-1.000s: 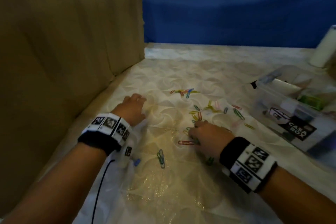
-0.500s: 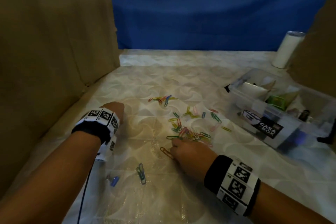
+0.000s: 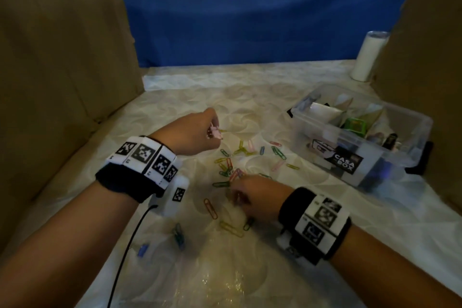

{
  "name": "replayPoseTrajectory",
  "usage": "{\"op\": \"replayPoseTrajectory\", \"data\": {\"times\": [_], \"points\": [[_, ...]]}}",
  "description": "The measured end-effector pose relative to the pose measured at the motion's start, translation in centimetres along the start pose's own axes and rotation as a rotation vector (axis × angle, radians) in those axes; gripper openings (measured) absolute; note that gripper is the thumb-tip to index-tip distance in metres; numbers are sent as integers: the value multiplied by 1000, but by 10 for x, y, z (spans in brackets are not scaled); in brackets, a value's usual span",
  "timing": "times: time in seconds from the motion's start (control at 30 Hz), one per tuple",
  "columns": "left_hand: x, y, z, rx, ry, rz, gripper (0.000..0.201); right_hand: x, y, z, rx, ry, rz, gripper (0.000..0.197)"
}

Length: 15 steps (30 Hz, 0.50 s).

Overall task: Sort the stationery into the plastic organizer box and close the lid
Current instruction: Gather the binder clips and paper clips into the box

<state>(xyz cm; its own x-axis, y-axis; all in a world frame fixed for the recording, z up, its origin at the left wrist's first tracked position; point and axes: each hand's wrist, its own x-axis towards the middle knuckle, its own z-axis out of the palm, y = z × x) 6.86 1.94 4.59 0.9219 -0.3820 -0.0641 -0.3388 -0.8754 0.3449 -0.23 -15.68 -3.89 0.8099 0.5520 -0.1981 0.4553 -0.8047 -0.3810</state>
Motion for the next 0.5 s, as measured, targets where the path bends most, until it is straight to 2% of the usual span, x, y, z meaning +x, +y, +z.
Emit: {"op": "replayPoseTrajectory", "data": {"times": [0.13, 0.3, 0.5], "points": [[-9, 1, -1, 25, 36, 54, 33, -6, 12, -20, 62, 67, 46, 22], [-11, -2, 4, 26, 57, 87, 32, 0, 4, -9, -79, -56, 111, 34], [-7, 0, 13, 8, 41, 111, 28, -8, 5, -2, -77, -27, 124, 24]]}}
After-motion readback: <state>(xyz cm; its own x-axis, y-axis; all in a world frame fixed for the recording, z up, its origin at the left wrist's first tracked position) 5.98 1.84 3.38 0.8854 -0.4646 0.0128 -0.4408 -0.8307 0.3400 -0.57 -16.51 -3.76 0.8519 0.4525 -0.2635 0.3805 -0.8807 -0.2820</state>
